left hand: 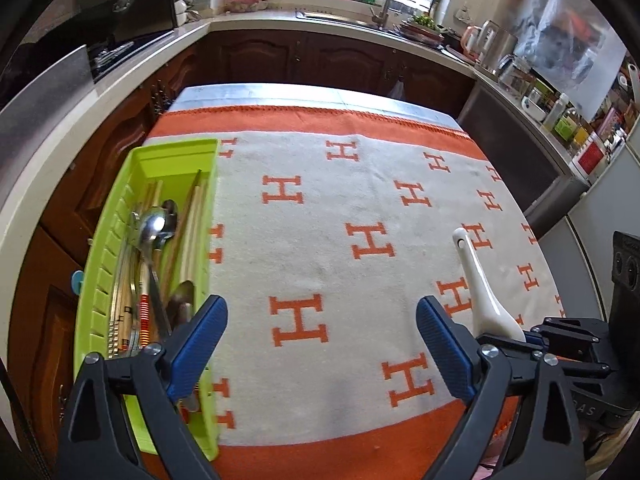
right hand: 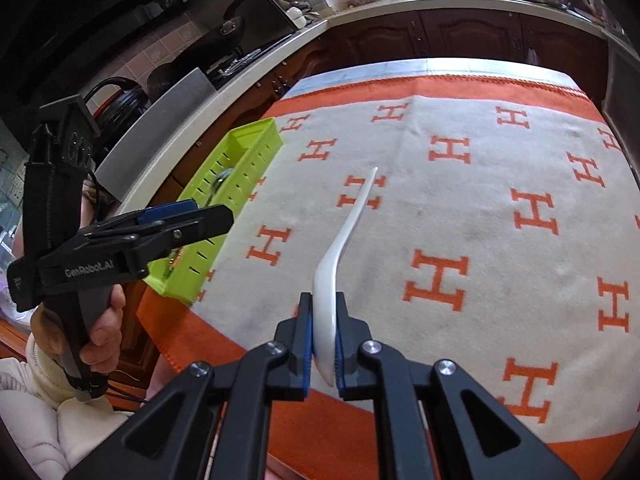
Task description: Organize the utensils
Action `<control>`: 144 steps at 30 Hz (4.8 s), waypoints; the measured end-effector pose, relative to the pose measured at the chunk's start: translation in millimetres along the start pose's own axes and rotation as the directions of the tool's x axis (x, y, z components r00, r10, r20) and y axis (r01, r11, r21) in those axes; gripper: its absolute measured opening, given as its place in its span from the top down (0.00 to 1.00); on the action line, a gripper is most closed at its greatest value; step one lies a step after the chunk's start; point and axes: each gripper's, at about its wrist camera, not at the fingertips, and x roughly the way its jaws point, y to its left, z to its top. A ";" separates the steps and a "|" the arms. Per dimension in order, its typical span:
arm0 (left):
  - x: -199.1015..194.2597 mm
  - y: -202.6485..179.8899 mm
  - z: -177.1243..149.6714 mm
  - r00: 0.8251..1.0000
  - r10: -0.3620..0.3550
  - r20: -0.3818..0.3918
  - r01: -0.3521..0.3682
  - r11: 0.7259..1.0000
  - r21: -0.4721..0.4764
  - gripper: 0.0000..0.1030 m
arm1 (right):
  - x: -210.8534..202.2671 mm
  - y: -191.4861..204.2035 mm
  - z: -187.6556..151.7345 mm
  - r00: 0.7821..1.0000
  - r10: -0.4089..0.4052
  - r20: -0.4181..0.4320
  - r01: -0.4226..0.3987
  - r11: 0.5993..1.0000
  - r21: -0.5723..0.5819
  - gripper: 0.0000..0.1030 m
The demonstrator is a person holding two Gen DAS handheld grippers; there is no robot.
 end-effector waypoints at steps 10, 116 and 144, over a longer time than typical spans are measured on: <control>-47.6 98.8 14.0 0.968 0.242 0.058 -0.228 0.955 -0.192 0.01 | 20.8 79.2 60.0 0.993 0.113 -0.028 -0.115 0.988 -0.104 0.92; -76.0 -74.7 7.2 0.986 0.152 0.075 -0.154 0.988 0.019 0.01 | -96.7 29.8 14.8 0.935 -0.302 0.184 0.265 0.944 0.198 0.55; -77.1 -70.5 6.0 0.983 0.167 0.077 -0.169 0.985 0.022 0.01 | -92.0 27.8 10.3 0.940 -0.292 0.175 0.256 0.945 0.204 0.55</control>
